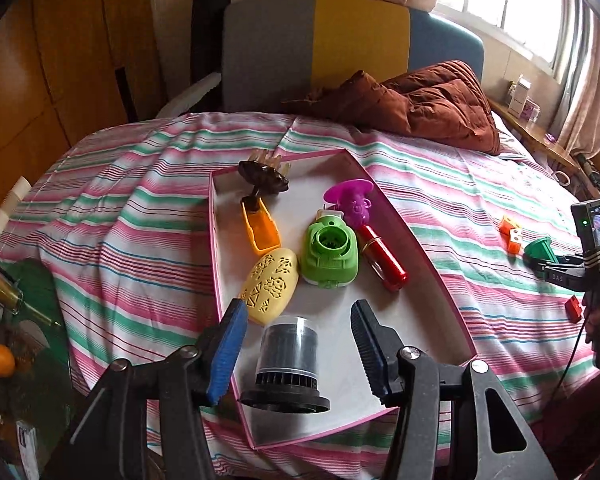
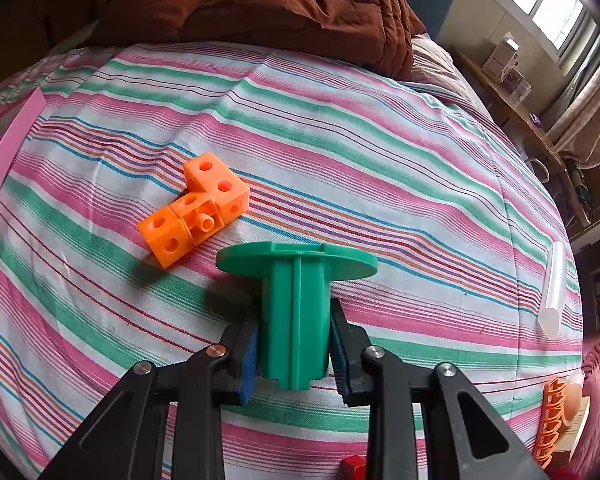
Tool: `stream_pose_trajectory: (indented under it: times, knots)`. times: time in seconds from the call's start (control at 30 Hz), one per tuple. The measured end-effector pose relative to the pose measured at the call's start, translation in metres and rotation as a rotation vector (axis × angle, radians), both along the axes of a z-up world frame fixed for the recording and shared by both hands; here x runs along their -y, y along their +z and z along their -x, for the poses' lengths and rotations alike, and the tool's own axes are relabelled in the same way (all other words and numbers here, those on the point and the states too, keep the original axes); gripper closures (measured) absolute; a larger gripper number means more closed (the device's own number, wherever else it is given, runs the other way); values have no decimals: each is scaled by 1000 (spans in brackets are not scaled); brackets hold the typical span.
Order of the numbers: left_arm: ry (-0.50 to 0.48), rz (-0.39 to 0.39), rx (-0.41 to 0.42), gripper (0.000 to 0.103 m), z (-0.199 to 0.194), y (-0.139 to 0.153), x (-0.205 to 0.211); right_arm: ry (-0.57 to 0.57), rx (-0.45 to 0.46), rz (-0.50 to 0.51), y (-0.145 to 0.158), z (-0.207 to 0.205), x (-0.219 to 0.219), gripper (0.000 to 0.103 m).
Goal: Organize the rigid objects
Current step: 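Raise the left tool away from the canister in the tray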
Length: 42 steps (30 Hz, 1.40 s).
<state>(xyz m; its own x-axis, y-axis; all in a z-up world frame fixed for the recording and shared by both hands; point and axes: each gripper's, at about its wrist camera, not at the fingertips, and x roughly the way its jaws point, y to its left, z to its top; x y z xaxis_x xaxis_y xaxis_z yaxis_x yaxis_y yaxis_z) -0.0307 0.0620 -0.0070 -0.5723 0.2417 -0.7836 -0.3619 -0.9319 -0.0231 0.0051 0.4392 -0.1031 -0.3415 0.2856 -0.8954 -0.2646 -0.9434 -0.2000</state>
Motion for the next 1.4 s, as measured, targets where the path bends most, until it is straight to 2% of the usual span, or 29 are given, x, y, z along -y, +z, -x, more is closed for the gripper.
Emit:
stream_pose_trajectory:
  times: [0.73, 1.13, 1.4]
  knots:
    - [15, 14, -5, 48, -6, -4, 1, 8, 3, -16, 1, 2, 2, 74]
    - [93, 3, -11, 48, -2, -5, 24, 10, 5, -15, 2, 2, 3, 74]
    - [105, -5, -15, 48, -6, -6, 33, -14, 1, 19, 3, 1, -1, 74]
